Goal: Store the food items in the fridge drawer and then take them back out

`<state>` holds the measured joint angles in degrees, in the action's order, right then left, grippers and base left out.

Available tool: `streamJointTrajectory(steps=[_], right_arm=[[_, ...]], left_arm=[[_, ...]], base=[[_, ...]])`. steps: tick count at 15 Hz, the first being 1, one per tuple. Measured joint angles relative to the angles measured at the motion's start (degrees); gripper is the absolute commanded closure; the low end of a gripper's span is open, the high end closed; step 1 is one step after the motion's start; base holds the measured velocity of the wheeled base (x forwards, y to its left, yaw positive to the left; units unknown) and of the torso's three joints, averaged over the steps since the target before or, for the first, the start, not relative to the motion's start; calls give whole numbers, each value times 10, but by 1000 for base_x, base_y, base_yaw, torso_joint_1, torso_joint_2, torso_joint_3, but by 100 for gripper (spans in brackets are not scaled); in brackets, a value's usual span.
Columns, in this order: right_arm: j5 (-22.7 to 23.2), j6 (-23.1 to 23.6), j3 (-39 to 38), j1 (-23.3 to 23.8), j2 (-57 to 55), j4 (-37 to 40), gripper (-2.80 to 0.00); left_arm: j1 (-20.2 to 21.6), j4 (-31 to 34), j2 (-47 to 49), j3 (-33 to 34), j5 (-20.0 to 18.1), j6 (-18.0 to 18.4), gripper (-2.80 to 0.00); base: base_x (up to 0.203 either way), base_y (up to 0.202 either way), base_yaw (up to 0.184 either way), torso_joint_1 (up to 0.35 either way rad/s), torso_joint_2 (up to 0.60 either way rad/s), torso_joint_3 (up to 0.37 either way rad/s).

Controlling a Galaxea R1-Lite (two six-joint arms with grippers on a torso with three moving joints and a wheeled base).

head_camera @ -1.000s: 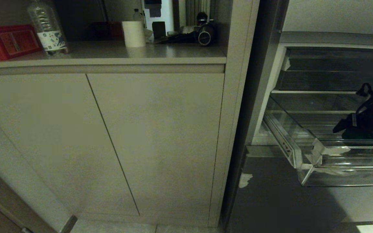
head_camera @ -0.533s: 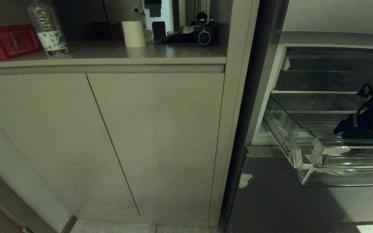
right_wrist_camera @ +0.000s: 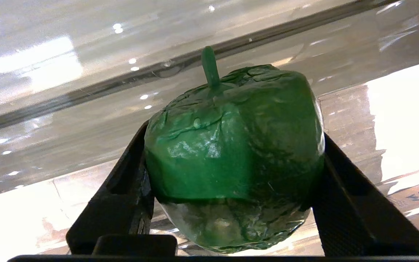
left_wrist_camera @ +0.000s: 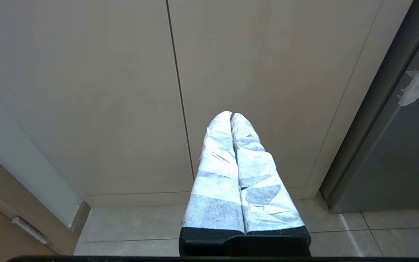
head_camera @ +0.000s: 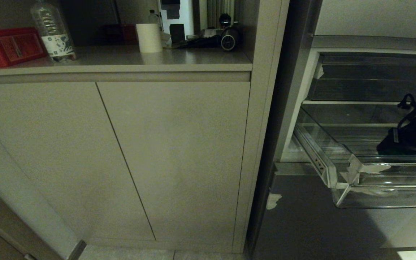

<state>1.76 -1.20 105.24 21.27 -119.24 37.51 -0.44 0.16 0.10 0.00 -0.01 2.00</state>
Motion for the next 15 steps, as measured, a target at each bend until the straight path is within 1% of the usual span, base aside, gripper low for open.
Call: streamJointTrajectory(steps=[3,7,15], right_arm=[[2,-2,2,-1,17,0,0],[4,-4,-11,-1,70,0,0],[5,-2,-137,4,248,-4,0]], left_arm=[[0,0,0,0,0,0,0],[0,0,0,0,0,0,0],[0,0,0,0,0,0,0]], base=[[0,0,0,0,0,0],[0,0,0,0,0,0],[0,0,0,0,0,0]])
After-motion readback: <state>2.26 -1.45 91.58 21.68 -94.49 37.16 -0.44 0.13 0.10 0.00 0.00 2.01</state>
